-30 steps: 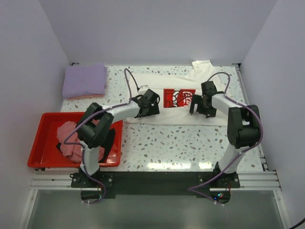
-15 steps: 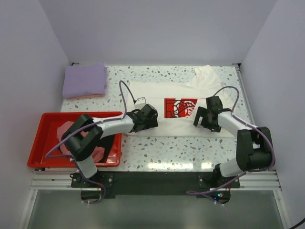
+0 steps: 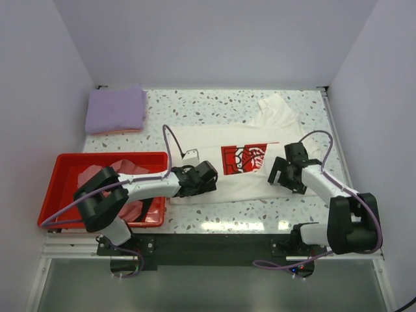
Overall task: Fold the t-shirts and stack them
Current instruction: Fold the tshirt
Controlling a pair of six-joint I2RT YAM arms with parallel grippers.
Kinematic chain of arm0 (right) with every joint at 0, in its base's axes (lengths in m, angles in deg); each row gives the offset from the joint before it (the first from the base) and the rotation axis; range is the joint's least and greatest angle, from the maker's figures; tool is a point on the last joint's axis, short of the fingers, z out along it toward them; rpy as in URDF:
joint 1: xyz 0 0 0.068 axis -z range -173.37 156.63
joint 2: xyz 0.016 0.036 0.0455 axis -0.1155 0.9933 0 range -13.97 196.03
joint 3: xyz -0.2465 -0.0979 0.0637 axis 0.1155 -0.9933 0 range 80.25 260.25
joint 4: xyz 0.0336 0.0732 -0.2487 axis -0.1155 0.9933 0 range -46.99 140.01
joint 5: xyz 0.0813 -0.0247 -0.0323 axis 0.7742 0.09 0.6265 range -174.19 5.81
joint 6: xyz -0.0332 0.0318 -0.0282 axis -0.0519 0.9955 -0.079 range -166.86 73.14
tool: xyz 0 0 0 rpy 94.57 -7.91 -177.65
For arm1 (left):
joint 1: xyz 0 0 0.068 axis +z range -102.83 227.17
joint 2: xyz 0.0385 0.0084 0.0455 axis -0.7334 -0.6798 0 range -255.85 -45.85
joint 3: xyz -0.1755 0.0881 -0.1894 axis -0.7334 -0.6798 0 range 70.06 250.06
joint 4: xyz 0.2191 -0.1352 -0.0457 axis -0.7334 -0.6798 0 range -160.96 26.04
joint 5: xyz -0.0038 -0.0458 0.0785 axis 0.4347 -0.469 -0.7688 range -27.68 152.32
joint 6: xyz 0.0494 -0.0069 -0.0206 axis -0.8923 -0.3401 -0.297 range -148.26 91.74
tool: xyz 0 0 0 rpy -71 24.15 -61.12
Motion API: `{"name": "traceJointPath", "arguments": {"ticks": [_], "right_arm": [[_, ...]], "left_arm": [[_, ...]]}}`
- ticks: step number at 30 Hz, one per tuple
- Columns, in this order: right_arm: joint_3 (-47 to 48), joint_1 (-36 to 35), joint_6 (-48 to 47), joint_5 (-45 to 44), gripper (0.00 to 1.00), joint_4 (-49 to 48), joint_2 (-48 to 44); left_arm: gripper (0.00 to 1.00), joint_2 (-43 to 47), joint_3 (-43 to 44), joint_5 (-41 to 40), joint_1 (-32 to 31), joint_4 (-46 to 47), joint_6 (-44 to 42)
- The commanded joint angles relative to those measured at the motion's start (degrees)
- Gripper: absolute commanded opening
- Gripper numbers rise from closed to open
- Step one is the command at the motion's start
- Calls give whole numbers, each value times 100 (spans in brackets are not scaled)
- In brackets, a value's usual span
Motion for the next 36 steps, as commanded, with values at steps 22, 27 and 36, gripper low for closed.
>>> {"name": "traceJointPath", "arguments": {"ticks": [22, 27, 36], "right_arm": [[240, 134, 450, 73, 99, 1190, -1856], [717, 125, 221, 591, 99, 358, -1656], [1183, 107, 212, 1137, 99, -1013, 425]], "left_arm": [[100, 477, 189, -958, -740, -1459, 762], [100, 338, 1041, -1301, -714, -1485, 139], [100, 161, 1675, -1056, -73, -1152, -767]]}}
